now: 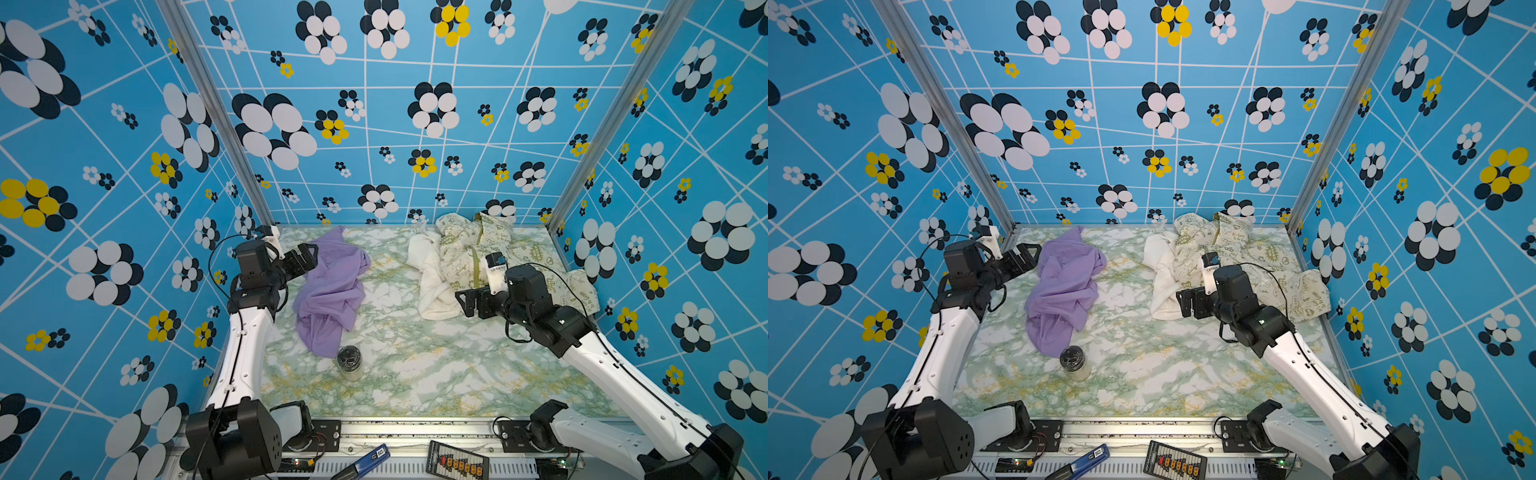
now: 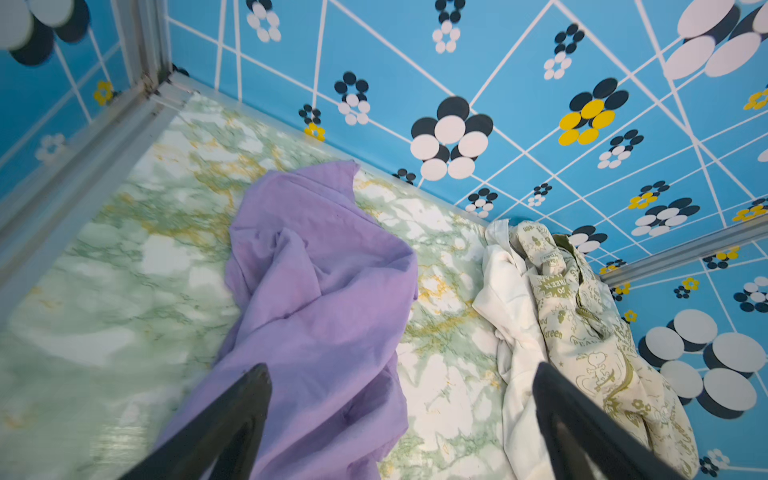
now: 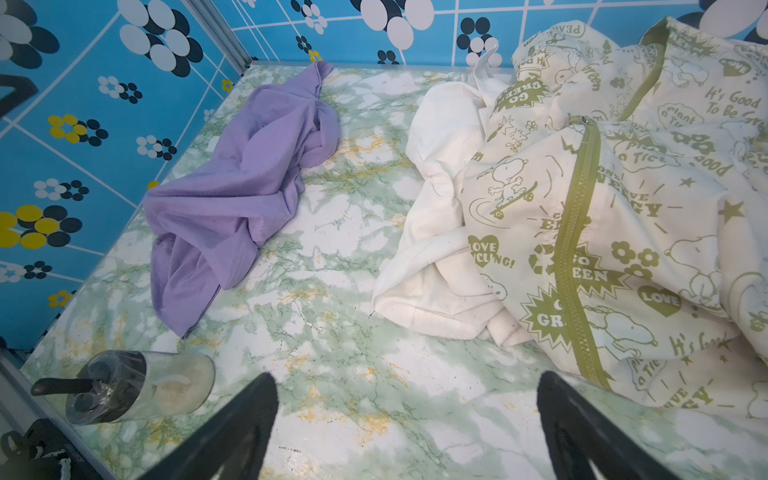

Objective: Pick out a specific cloth from the pile

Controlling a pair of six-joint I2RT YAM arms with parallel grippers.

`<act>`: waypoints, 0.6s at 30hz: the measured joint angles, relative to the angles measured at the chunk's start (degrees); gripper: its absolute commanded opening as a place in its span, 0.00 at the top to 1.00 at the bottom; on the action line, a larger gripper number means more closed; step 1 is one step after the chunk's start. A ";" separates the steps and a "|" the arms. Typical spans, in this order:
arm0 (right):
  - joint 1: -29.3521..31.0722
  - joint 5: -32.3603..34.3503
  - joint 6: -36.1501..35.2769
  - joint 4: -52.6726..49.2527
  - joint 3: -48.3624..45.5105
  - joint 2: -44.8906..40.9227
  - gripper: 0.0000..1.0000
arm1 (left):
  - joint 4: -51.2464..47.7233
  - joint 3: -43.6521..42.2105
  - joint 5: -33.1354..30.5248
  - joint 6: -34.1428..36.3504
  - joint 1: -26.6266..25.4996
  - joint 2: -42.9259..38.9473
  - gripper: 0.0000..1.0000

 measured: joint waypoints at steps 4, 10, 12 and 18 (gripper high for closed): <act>0.00 0.00 0.07 -0.02 -0.04 0.00 0.01 | 1.81 -3.28 0.09 -2.21 -3.30 5.11 0.01; 0.00 0.00 0.22 -0.11 -0.92 0.00 0.01 | 5.49 -7.28 0.22 -5.22 -5.79 11.37 0.01; 0.00 0.00 0.22 -0.11 -1.07 0.13 0.01 | 6.43 -8.37 0.17 -6.10 -6.05 13.49 0.01; 0.00 0.00 0.22 -0.26 -1.14 0.68 0.01 | 7.39 -9.90 -0.02 -7.52 -6.10 18.51 0.01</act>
